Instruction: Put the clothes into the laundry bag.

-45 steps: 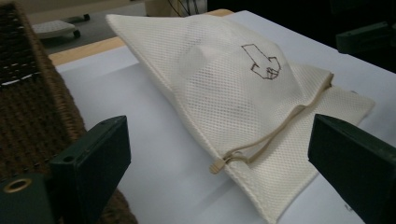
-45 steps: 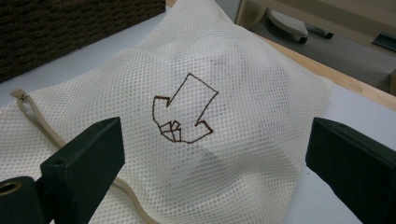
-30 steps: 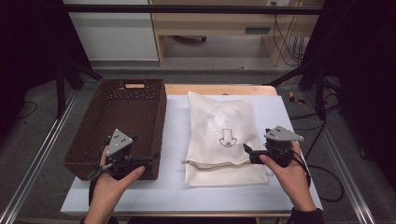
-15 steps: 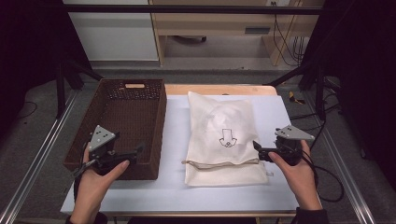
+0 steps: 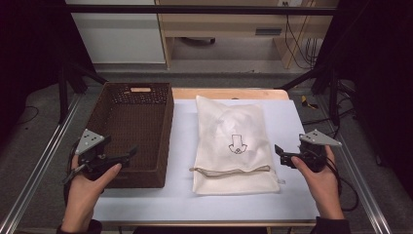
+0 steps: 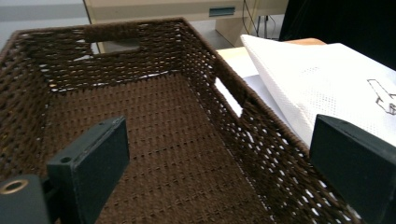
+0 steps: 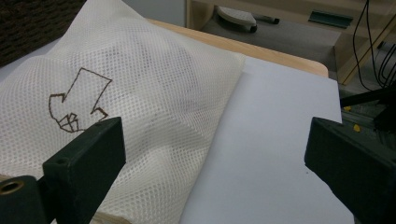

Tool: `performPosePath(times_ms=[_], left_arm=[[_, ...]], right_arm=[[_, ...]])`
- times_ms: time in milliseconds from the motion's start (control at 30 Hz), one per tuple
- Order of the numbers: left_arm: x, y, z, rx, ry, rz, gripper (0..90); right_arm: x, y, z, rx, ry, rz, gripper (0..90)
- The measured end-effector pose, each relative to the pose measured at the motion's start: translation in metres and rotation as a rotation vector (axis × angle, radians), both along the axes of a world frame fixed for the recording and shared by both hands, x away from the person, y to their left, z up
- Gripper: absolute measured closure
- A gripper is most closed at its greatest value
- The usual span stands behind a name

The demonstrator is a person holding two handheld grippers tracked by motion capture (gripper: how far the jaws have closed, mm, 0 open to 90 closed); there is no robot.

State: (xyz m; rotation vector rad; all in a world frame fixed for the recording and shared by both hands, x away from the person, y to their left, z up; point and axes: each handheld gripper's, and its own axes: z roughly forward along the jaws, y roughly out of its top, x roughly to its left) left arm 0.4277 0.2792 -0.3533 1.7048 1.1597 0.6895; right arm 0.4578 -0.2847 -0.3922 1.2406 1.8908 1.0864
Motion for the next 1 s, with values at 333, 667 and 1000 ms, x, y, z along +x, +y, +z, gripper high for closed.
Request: performPosePath(times_ms=[333,667,1000], left_arm=[[0.001,0.019,0.000,-0.004,-0.005,0.041,5.3],[0.001,0.046,0.000,-0.007,-0.015,0.112,5.6],[0.001,0.071,-0.005,0.005,0.000,0.166,4.3]], right_arm=[[0.001,-0.008,-0.005,0.006,0.010,-0.022,5.7],[0.003,-0.014,-0.014,0.006,0.035,-0.039,5.7],[0.007,-0.022,-0.028,0.009,0.057,-0.053,5.7]])
